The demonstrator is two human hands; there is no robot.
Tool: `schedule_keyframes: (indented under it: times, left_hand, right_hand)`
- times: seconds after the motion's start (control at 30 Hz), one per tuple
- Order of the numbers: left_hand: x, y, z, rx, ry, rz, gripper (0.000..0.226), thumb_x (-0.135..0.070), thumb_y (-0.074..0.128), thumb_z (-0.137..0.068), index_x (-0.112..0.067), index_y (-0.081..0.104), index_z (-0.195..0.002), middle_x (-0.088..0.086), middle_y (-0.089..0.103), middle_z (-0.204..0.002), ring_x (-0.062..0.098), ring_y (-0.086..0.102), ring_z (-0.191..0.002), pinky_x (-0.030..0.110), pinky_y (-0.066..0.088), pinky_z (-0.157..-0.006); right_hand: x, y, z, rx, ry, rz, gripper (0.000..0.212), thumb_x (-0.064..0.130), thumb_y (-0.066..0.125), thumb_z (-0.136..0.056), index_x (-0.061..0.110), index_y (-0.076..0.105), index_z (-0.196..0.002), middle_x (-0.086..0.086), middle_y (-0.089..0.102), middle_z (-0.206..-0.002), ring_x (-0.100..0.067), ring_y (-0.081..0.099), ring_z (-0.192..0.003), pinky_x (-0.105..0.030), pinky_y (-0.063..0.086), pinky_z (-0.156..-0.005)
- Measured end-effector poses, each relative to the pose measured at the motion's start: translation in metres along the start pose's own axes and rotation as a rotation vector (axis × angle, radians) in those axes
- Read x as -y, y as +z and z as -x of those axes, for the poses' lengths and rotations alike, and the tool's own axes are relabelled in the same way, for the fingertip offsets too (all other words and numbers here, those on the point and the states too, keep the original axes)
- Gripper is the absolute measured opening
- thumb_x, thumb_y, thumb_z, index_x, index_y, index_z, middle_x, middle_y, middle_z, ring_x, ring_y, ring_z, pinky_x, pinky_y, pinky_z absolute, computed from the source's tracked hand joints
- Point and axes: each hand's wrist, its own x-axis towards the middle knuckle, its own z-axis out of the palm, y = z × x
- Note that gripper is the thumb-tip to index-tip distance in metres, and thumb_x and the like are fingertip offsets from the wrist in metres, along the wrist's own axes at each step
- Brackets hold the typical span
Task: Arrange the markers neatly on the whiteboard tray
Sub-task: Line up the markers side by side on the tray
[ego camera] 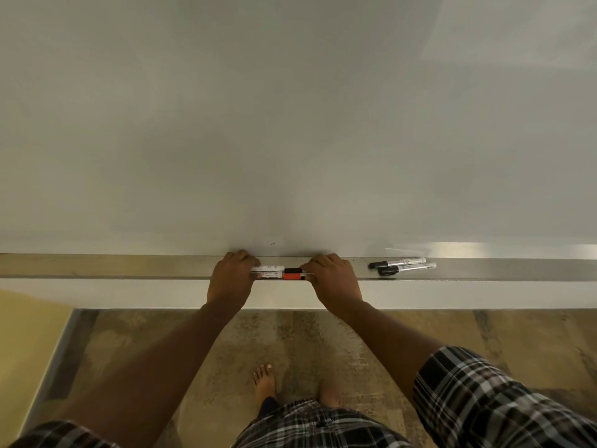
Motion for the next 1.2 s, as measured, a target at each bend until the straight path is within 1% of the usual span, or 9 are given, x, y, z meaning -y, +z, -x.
schedule_keyframes:
  times: [0.13, 0.3, 0.5, 0.63, 0.77, 0.87, 1.0, 1.1, 1.2]
  left_hand:
    - [-0.003, 0.001, 0.000, 0.009, -0.017, -0.003, 0.022, -0.022, 0.078, -0.076, -0.018, 0.071, -0.096, 0.002, 0.064, -0.096, 0.025, 0.055, -0.084, 0.039, 0.050, -0.069]
    - [-0.004, 0.000, -0.002, 0.008, -0.025, 0.005, 0.020, -0.023, 0.077, -0.077, -0.017, 0.069, -0.094, 0.003, 0.064, -0.095, 0.026, 0.055, -0.085, 0.038, 0.047, -0.069]
    - [-0.008, 0.001, 0.002, -0.004, -0.006, -0.029, 0.030, -0.028, 0.080, -0.075, -0.017, 0.068, -0.101, 0.004, 0.066, -0.100, 0.026, 0.058, -0.089, 0.040, 0.050, -0.072]
    - [-0.018, 0.005, 0.000, -0.021, 0.054, 0.008, 0.029, -0.025, 0.077, -0.078, -0.019, 0.068, -0.104, 0.001, 0.065, -0.103, 0.023, 0.057, -0.093, 0.037, 0.048, -0.076]
    - [-0.032, 0.010, -0.002, -0.003, 0.116, 0.064, 0.015, -0.019, 0.073, -0.082, -0.019, 0.072, -0.097, 0.000, 0.068, -0.099, 0.021, 0.058, -0.087, 0.037, 0.050, -0.075]
    - [-0.040, 0.013, -0.003, 0.005, 0.082, 0.094, 0.008, -0.017, 0.070, -0.084, -0.018, 0.071, -0.092, -0.001, 0.067, -0.097, 0.021, 0.057, -0.086, 0.037, 0.049, -0.074]
    - [-0.049, 0.014, -0.004, -0.013, 0.032, 0.140, 0.018, -0.017, 0.071, -0.084, -0.017, 0.068, -0.101, 0.001, 0.067, -0.103, 0.023, 0.058, -0.095, 0.038, 0.048, -0.083]
    - [-0.050, 0.015, -0.007, -0.001, 0.029, 0.126, 0.020, -0.014, 0.071, -0.083, -0.018, 0.069, -0.103, 0.003, 0.068, -0.104, 0.025, 0.058, -0.095, 0.038, 0.048, -0.082]
    - [-0.048, 0.016, -0.008, 0.008, 0.022, 0.114, 0.022, -0.013, 0.071, -0.083, -0.018, 0.070, -0.104, 0.003, 0.067, -0.104, 0.025, 0.057, -0.095, 0.041, 0.050, -0.081]
  right_hand:
    - [0.003, 0.000, 0.000, 0.015, 0.025, -0.002, 0.024, 0.030, 0.065, -0.092, 0.027, 0.066, -0.116, 0.005, 0.065, -0.115, -0.023, 0.055, -0.110, -0.041, 0.046, -0.089]
    - [0.002, -0.001, 0.002, 0.020, 0.041, -0.018, 0.033, 0.031, 0.073, -0.086, 0.027, 0.063, -0.118, 0.003, 0.063, -0.117, -0.023, 0.053, -0.111, -0.042, 0.047, -0.092]
    - [-0.004, -0.005, 0.008, 0.025, 0.056, -0.018, 0.032, 0.029, 0.072, -0.087, 0.028, 0.065, -0.119, 0.004, 0.062, -0.119, -0.022, 0.051, -0.114, -0.042, 0.045, -0.096]
    - [-0.010, -0.006, 0.010, 0.011, 0.043, -0.035, 0.025, 0.027, 0.067, -0.090, 0.031, 0.067, -0.115, 0.005, 0.060, -0.118, -0.020, 0.049, -0.113, -0.040, 0.045, -0.094]
    - [-0.014, -0.006, 0.010, -0.024, 0.053, -0.020, 0.016, 0.025, 0.064, -0.092, 0.027, 0.071, -0.107, 0.003, 0.061, -0.113, -0.021, 0.051, -0.108, -0.040, 0.048, -0.089]
    - [-0.016, -0.007, 0.009, -0.035, 0.094, -0.004, 0.014, 0.024, 0.064, -0.092, 0.025, 0.072, -0.103, 0.002, 0.061, -0.111, -0.021, 0.051, -0.105, -0.041, 0.049, -0.087]
    - [-0.017, -0.009, 0.007, -0.035, 0.109, 0.005, 0.011, 0.022, 0.071, -0.086, 0.023, 0.074, -0.098, 0.002, 0.063, -0.111, -0.022, 0.055, -0.101, -0.039, 0.051, -0.082]
    - [-0.015, -0.008, 0.005, -0.022, 0.130, -0.034, 0.014, 0.026, 0.070, -0.088, 0.026, 0.071, -0.102, 0.005, 0.063, -0.110, -0.020, 0.056, -0.099, -0.037, 0.051, -0.081]
    - [-0.015, -0.007, 0.003, -0.030, 0.113, -0.059, 0.027, 0.023, 0.072, -0.086, 0.028, 0.068, -0.112, 0.005, 0.065, -0.114, -0.022, 0.055, -0.106, -0.040, 0.051, -0.085]
